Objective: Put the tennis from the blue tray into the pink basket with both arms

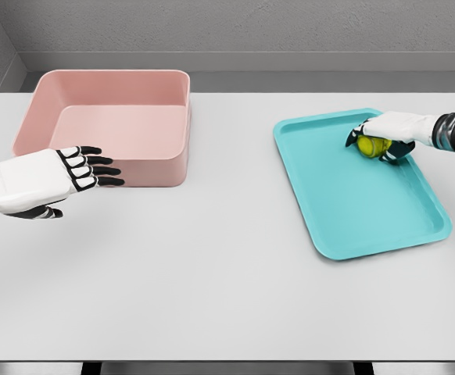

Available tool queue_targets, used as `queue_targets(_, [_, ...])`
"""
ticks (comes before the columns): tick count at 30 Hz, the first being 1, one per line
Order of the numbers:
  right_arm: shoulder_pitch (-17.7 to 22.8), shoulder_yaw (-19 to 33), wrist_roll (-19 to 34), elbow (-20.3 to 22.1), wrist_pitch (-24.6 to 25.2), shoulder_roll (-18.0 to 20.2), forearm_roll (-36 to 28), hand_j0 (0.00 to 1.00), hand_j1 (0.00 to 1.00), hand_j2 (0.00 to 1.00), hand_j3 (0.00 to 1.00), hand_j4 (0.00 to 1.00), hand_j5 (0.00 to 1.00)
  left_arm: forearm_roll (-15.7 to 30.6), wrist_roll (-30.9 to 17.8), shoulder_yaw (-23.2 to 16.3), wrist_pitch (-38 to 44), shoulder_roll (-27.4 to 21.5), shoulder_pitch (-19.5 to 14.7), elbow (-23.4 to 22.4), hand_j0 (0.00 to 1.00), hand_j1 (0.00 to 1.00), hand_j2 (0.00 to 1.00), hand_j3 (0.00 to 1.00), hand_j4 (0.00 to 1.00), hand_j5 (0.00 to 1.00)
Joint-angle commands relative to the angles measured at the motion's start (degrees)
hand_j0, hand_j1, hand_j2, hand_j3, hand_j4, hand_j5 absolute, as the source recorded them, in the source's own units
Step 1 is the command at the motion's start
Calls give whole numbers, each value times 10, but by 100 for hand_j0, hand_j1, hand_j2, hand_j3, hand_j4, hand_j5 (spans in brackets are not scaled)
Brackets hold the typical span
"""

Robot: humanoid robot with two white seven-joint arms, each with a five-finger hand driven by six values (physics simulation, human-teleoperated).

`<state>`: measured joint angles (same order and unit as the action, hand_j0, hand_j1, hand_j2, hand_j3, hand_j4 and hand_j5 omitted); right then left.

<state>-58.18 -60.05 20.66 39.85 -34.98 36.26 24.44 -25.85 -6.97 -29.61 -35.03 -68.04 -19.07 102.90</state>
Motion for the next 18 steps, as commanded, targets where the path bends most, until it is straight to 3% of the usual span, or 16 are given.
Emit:
queue_targets(1, [0, 1, 1, 1, 0, 0, 0, 64, 64, 64, 64, 64, 64, 4, 0, 0, 0, -1, 0, 0, 100, 100, 100, 100, 100, 100])
queue_targets(5, [1, 9, 1, 3, 0, 0, 0, 56, 56, 56, 56, 56, 56, 4, 0, 0, 0, -1, -1, 0, 100, 100, 100, 100, 100, 100])
queue_targets(14, [0, 21, 1, 8, 0, 1, 0, 52, 52, 52, 52, 52, 52, 4, 0, 1, 0, -1, -1, 0, 100, 100, 100, 100, 100, 100])
queue_targets(18, [-1, 21, 1, 36, 0, 10, 0, 48, 48, 48, 48, 48, 48, 4, 0, 1, 0, -2, -1, 0, 100, 100, 100, 100, 100, 100])
